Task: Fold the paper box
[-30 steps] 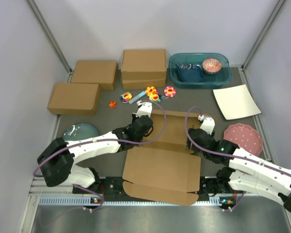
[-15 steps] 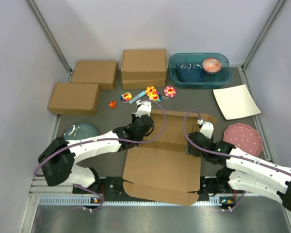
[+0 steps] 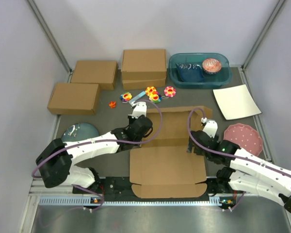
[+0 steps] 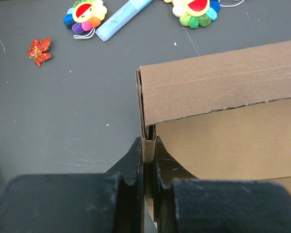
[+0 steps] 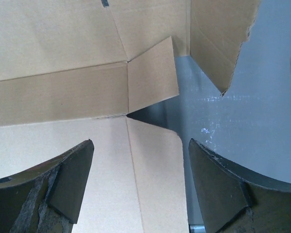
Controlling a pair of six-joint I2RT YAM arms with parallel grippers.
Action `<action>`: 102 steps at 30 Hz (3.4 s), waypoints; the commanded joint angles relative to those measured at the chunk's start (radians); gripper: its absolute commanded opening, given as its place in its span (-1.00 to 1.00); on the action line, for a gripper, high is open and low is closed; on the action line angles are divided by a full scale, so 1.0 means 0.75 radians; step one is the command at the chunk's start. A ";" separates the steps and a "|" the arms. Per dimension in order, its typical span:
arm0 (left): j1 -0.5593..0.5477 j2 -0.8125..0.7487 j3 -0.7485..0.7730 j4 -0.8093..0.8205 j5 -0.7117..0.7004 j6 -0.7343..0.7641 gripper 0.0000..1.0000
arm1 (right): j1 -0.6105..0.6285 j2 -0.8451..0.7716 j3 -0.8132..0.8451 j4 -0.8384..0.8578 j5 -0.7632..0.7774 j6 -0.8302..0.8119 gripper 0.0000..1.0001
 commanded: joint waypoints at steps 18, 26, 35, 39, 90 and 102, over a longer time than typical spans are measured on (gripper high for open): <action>0.005 -0.016 -0.109 -0.139 0.046 0.135 -1.00 | -0.182 0.277 -0.016 0.570 -0.068 -0.276 0.34; 0.005 0.014 -0.088 -0.128 0.048 0.164 -1.00 | -0.182 0.238 -0.061 0.675 -0.139 -0.385 -0.34; 0.005 0.037 -0.080 -0.128 0.050 0.162 -1.00 | -0.077 0.362 -0.006 0.675 -0.172 -0.526 -1.00; 0.005 0.035 -0.082 -0.130 0.046 0.160 -1.00 | 0.053 0.469 0.082 0.606 -0.051 -0.597 -1.00; 0.005 -0.028 -0.127 -0.098 0.034 0.145 -1.00 | -0.521 -0.071 0.018 0.458 -0.235 -0.372 -0.88; -0.016 -0.033 -0.127 -0.079 -0.089 0.149 -1.00 | -0.413 -0.114 0.076 0.440 -0.358 -0.313 -1.00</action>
